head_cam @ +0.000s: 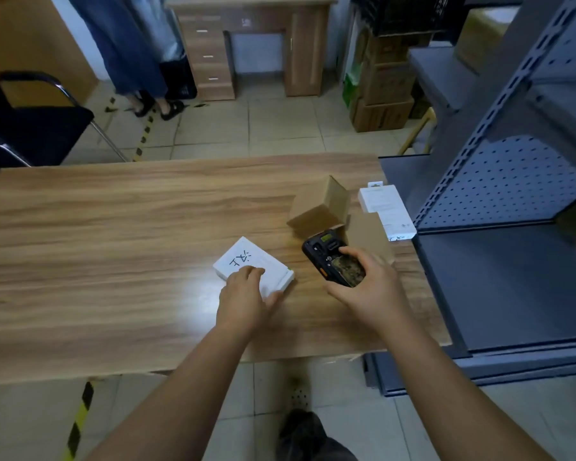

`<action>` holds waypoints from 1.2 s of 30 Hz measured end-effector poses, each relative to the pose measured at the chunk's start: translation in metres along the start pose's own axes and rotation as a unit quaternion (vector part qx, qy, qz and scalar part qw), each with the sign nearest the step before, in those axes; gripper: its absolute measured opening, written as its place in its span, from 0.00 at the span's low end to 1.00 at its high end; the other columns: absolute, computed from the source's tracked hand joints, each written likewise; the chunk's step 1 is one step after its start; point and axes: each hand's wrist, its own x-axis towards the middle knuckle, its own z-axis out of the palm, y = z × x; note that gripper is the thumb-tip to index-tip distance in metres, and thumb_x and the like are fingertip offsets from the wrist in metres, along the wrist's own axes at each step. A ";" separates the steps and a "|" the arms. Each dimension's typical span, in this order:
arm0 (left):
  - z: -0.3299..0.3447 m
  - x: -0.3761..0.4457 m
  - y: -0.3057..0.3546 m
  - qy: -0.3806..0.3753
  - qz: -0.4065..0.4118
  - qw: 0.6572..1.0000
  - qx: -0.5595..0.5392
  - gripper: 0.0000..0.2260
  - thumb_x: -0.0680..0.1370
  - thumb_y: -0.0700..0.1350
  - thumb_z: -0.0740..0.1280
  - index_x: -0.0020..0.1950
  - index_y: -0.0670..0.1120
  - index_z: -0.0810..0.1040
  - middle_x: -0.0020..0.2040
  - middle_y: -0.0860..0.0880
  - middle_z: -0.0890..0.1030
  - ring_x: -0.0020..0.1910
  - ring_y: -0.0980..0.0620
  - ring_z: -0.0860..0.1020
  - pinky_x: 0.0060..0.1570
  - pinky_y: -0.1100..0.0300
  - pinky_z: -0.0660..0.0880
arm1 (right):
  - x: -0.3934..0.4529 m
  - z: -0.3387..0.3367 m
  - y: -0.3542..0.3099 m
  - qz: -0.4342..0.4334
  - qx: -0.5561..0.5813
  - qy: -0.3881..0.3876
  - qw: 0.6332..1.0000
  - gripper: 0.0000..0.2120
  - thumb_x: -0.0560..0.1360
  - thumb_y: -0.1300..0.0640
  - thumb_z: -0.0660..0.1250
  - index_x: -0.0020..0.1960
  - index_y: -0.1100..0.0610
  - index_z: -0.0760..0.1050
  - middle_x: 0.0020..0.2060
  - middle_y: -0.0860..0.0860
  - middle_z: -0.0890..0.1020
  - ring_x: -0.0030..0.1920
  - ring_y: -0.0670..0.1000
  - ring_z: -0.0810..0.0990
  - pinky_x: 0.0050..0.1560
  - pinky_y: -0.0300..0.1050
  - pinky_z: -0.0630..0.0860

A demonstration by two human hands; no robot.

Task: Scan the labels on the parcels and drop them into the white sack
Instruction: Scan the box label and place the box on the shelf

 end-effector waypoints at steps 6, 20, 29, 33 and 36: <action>0.035 0.046 -0.025 -0.102 0.043 0.983 0.149 0.31 0.78 0.60 0.62 0.78 0.52 0.57 0.80 0.51 0.51 0.79 0.47 0.48 0.75 0.45 0.46 | 0.068 0.020 -0.006 -0.018 0.005 -0.025 1.000 0.30 0.65 0.47 0.79 0.65 0.42 0.75 0.57 0.38 0.74 0.59 0.43 0.75 0.59 0.44 0.75; 0.004 0.112 -0.093 -0.023 -0.133 0.983 0.123 0.35 0.68 0.65 0.72 0.68 0.49 0.67 0.74 0.49 0.62 0.70 0.36 0.63 0.69 0.44 0.62 | 0.130 0.071 -0.035 -0.021 0.008 -0.082 0.996 0.30 0.66 0.46 0.78 0.66 0.41 0.74 0.54 0.38 0.72 0.52 0.40 0.70 0.50 0.38 0.66; -0.062 0.148 -0.112 0.030 -0.190 0.931 -0.309 0.26 0.79 0.37 0.62 0.76 0.47 0.64 0.73 0.46 0.70 0.63 0.48 0.72 0.56 0.59 0.67 | 0.137 0.088 -0.051 0.001 0.026 -0.064 0.998 0.31 0.64 0.48 0.79 0.65 0.42 0.75 0.58 0.41 0.76 0.56 0.43 0.75 0.55 0.41 0.72; -0.085 0.166 -0.121 0.077 -0.173 0.959 -0.210 0.24 0.78 0.43 0.65 0.74 0.45 0.66 0.66 0.47 0.73 0.66 0.42 0.73 0.58 0.52 0.71 | 0.140 0.087 -0.062 0.014 0.032 -0.049 0.998 0.30 0.65 0.47 0.79 0.65 0.42 0.75 0.54 0.39 0.74 0.53 0.42 0.74 0.52 0.40 0.71; -0.091 0.179 -0.125 0.022 -0.163 0.978 -0.128 0.29 0.74 0.46 0.73 0.72 0.46 0.66 0.60 0.45 0.76 0.60 0.40 0.76 0.49 0.51 0.74 | 0.142 0.087 -0.066 0.022 0.029 -0.038 0.999 0.31 0.65 0.46 0.79 0.65 0.42 0.75 0.54 0.39 0.74 0.53 0.42 0.73 0.54 0.41 0.72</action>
